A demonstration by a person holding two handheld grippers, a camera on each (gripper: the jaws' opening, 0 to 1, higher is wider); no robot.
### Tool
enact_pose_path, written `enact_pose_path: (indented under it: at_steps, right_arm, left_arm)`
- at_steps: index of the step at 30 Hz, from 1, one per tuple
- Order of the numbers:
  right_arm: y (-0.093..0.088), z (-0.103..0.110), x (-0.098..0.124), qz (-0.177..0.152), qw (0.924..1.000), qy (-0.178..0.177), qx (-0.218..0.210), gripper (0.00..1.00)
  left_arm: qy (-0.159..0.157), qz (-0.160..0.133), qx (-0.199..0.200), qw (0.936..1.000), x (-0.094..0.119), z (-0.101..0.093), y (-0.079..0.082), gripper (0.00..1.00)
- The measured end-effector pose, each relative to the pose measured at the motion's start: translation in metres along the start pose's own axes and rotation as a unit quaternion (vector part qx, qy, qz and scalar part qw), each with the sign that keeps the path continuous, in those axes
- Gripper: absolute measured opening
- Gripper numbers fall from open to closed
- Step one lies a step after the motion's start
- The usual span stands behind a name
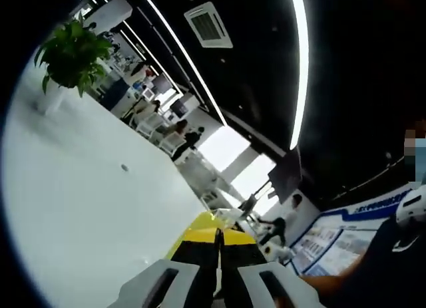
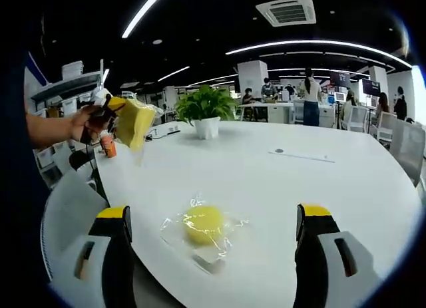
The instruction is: Compare the silicone blocks by pressing each to a similar depth, holding the contact briefly, and releasing to observe deformation and rebound differences across the visible hardness samples.
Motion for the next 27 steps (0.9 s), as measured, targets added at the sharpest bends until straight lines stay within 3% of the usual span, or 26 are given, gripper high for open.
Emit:
enact_pose_path:
  at_steps: [27]
  right_arm:
    - [-0.005,0.000,-0.002,0.005,0.9999,-0.006,-0.016,0.96]
  left_arm:
    - [0.021,0.018,0.052,0.9983,0.003,0.036,-0.026,0.00]
Point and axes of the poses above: the point that each gripper's makers call its tool centre point, and the gripper's own axes: x roughly backward along the fingers, z roughly to its left, y roughly out of its top, the point moved 1 cm from there along x, roughly backward along the fingers, and after that the axes turned 2 degrees about -x, right-handed, at the moved point
